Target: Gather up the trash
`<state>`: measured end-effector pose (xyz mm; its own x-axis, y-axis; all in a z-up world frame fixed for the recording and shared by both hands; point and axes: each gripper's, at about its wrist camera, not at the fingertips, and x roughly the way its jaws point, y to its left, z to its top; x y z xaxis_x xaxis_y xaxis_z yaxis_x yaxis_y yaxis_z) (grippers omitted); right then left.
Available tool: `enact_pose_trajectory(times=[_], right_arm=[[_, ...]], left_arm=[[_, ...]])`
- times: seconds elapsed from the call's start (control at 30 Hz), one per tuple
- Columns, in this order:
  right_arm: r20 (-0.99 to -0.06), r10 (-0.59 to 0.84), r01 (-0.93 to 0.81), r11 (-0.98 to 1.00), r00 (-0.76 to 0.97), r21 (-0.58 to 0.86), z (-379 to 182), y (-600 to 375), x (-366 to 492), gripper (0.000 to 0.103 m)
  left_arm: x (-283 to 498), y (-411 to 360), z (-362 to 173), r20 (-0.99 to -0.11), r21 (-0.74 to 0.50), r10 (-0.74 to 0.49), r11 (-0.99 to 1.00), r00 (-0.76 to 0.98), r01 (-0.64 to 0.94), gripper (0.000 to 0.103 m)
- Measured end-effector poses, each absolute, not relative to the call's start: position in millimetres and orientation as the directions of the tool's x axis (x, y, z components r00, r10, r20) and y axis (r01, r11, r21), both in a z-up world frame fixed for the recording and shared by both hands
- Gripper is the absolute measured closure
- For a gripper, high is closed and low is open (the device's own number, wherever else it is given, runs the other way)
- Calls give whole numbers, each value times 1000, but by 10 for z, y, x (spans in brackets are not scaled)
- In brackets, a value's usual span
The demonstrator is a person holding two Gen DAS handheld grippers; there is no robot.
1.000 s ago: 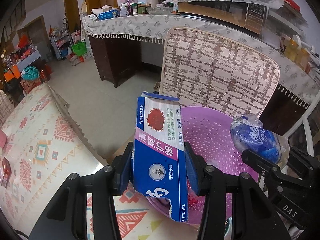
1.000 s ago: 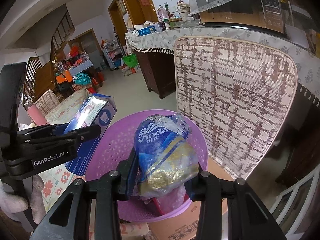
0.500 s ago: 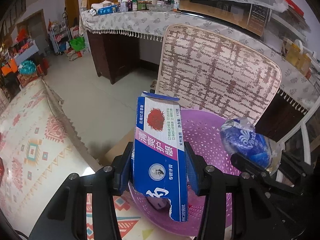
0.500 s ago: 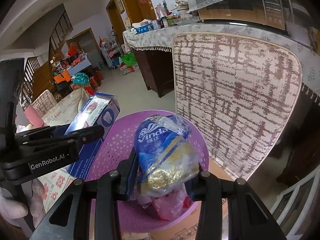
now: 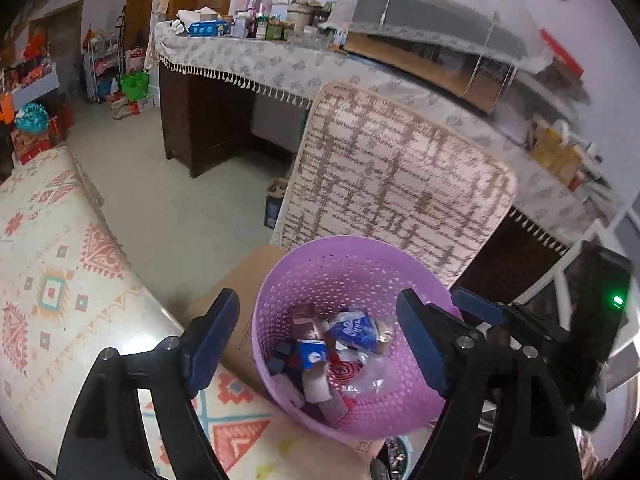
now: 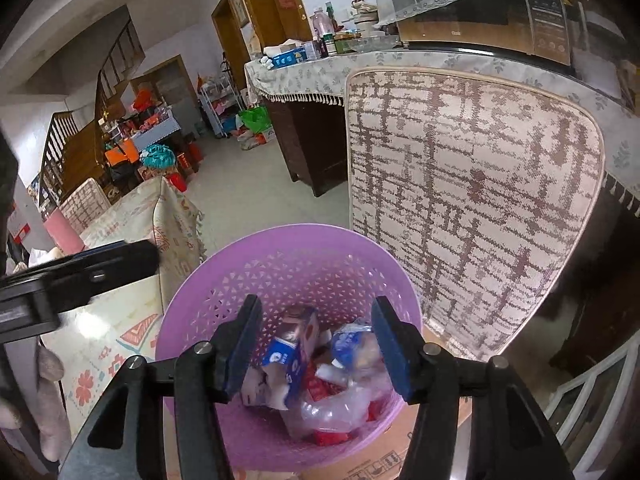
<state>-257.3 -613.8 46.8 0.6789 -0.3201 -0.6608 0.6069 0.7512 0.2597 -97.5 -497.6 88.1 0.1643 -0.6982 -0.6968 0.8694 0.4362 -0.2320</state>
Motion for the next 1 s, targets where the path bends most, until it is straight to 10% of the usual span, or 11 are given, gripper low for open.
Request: enact_pose_trajectory(times=[1.0], right_arm=[[-587,-393,667,645,707,372,407,-5581,-3746,25]], left_arm=[[-1771,-3084,1530,-493,-102,-600,759,630,643,4]])
